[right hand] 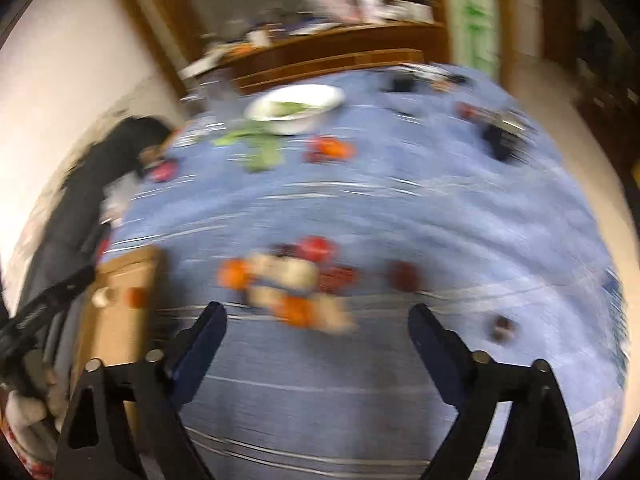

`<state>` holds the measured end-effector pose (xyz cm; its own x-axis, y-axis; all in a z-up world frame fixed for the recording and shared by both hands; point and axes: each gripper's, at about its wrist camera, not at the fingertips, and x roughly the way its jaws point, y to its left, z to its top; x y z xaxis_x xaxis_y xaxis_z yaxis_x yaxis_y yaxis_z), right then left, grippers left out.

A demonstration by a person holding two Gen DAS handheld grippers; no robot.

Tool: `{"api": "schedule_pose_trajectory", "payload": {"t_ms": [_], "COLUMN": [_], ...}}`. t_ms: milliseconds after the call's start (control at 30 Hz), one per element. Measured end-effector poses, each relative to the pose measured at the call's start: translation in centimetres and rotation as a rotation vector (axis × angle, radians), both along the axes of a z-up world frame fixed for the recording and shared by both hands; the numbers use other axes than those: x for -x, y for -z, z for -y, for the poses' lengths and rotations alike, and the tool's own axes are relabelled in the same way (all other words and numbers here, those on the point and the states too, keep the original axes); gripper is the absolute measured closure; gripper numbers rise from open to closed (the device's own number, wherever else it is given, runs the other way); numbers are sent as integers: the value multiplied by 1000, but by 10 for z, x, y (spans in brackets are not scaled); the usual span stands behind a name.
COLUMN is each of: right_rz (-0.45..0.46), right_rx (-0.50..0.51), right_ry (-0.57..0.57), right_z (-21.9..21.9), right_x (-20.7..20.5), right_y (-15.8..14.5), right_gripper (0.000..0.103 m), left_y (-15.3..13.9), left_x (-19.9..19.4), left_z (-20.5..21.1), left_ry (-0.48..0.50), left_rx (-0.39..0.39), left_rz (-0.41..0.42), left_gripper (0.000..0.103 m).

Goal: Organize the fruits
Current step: 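Grasp another yam piece with the left gripper while the right gripper grasps the dark plum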

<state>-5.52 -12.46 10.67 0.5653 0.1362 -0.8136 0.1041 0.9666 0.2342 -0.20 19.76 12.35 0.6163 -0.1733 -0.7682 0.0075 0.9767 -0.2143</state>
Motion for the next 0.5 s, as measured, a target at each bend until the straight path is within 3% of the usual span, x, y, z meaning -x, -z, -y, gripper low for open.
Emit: {"api": "schedule_pose_trajectory", "payload": {"t_ms": [133, 333, 433, 500], "right_rz": [6, 177, 29, -48], "right_rx": [86, 280, 280, 227], "right_ry": [98, 187, 198, 231], "right_z": [49, 80, 94, 107], "right_x": [33, 85, 83, 85], "right_y": [-5, -34, -7, 10], "right_gripper": [17, 17, 17, 18], "left_y": [12, 38, 48, 54], "left_x": [0, -5, -8, -12], "left_z": [48, 116, 147, 159], "left_ry": [75, 198, 243, 272], "left_rx": [38, -40, -72, -74], "left_rz": [-17, -63, -70, -83], "left_gripper": [46, 46, 46, 46]}}
